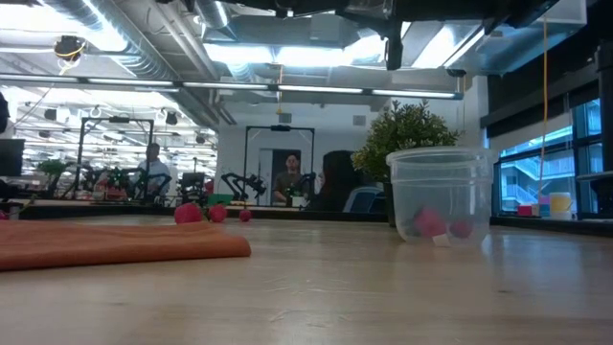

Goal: Pick and placing Produce into tupperware
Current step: Put the blackberry into the transparent container

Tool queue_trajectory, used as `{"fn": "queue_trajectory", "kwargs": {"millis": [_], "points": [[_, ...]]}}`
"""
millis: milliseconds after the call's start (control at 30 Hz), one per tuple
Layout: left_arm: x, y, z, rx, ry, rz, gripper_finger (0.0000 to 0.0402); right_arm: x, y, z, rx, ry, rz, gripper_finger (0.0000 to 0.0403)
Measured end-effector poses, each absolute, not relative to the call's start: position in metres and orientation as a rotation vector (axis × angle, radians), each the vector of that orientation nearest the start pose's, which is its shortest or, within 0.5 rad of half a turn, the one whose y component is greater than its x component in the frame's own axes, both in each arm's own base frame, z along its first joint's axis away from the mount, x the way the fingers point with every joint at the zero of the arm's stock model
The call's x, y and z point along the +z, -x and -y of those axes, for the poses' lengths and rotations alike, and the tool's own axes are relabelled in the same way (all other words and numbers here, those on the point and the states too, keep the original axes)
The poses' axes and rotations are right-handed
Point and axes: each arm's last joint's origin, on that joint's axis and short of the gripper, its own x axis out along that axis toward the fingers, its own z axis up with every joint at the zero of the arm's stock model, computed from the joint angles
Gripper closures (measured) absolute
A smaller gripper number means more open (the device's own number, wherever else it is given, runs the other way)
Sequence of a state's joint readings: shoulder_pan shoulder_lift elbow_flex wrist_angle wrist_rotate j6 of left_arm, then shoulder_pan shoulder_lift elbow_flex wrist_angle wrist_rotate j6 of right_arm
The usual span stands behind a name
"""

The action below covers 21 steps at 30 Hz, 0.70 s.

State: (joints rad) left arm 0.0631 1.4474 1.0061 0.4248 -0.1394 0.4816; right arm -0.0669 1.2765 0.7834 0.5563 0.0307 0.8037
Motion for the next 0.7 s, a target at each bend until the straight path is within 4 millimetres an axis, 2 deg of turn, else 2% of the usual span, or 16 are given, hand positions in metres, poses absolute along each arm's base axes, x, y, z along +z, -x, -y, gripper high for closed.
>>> {"fn": "queue_trajectory", "kwargs": {"millis": [233,500,700], "points": [[0.3152,-0.3302,-0.0250,0.198,-0.481,-0.048,0.0301,0.2991,-0.2835,0.0194,-0.057,-0.801,0.095,0.0274],[0.3153,-0.3302,-0.0256,0.198,-0.507,-0.049,0.0301,0.2992,-0.2834,0.0190,-0.041,-0.777,0.087,0.0311],[0.3153,-0.3302,-0.0246,0.196,-0.506,-0.049,0.0296,0.2993,-0.2834,0.0190,-0.038,-0.773,0.086,0.0312]]}}
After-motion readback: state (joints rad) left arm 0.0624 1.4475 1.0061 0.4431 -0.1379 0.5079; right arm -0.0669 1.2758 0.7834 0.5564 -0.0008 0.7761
